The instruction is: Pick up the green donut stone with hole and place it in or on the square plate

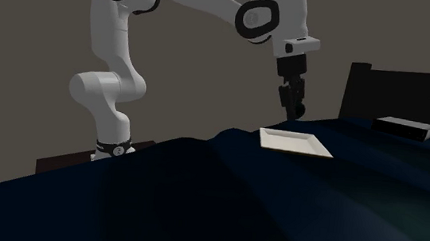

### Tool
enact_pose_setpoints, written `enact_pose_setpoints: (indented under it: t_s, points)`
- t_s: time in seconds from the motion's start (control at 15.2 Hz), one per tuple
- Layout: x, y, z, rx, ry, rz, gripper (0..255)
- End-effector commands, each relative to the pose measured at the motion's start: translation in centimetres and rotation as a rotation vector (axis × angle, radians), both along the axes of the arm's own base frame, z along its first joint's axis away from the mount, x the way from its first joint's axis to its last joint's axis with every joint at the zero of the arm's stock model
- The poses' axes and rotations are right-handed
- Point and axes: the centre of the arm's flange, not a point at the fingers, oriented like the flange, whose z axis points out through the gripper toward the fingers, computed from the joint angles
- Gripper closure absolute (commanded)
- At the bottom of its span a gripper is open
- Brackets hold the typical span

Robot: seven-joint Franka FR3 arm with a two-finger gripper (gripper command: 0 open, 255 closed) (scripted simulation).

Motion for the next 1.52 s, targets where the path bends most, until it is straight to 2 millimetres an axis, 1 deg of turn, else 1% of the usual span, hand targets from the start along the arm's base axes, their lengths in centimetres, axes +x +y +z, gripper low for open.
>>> enact_pose_setpoints:
  t_s: [0.0,0.73,1.25,1.32,1.45]
  points:
    - [-0.5,1.4,-0.7,0.001,0.000,-0.002,255]
    - [-0.5,1.4,-6.7,0.001,0.000,-0.002,255]
    - [-0.5,1.4,-6.7,0.001,0.000,-0.002,255]
    - [-0.5,1.4,-6.7,0.001,0.000,-0.002,0]
    - [-0.5,1.4,-6.7,0.001,0.000,-0.002,0]
